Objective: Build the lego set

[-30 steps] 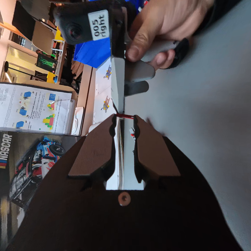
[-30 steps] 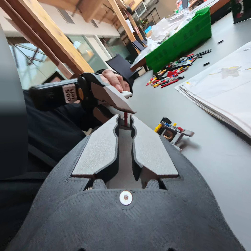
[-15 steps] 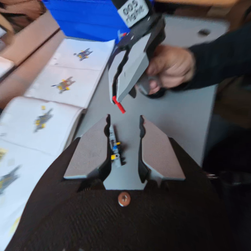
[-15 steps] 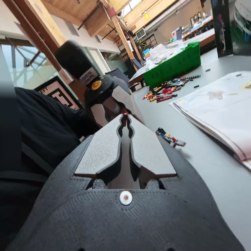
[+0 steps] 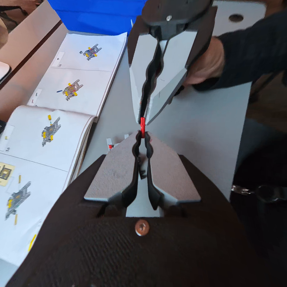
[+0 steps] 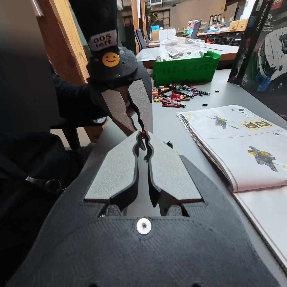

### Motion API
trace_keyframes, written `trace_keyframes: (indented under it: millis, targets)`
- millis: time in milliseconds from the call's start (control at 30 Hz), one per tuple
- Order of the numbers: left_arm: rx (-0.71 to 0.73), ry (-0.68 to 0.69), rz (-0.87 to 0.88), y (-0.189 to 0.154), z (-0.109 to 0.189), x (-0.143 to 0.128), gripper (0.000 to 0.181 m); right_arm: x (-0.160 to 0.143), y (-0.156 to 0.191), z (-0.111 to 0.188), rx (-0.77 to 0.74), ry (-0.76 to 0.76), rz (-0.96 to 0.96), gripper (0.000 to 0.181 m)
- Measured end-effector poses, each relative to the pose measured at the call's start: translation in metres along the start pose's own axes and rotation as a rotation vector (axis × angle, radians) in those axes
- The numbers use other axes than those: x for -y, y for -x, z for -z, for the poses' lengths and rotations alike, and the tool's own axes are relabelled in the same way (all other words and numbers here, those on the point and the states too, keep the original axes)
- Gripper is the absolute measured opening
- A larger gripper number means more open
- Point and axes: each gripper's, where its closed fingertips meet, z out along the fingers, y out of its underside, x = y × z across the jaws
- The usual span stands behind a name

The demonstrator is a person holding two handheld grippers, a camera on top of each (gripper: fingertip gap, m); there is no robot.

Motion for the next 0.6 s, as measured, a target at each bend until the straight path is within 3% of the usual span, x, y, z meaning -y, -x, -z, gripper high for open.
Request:
trace_keyframes:
  millis: [233, 333, 433, 600]
  targets:
    - [-0.021, 0.114, -0.081, 0.008, -0.003, -0.014, 0.002, -0.014, -0.007, -0.002, -0.122, 0.144, 0.178, 0.001]
    - [0.060, 0.130, -0.083, 0.030, 0.006, -0.020, 0.030, -0.014, -0.018, 0.006, -0.170, 0.148, 0.159, 0.000]
    - [0.097, 0.155, -0.030, 0.046, 0.019, -0.045, 0.058, -0.027, -0.026, 0.015, -0.183, 0.221, 0.134, 0.001]
    - [0.045, 0.189, 0.011, 0.037, 0.010, -0.084, 0.071, -0.051, -0.037, 0.019, -0.226, 0.393, 0.191, 0.001]
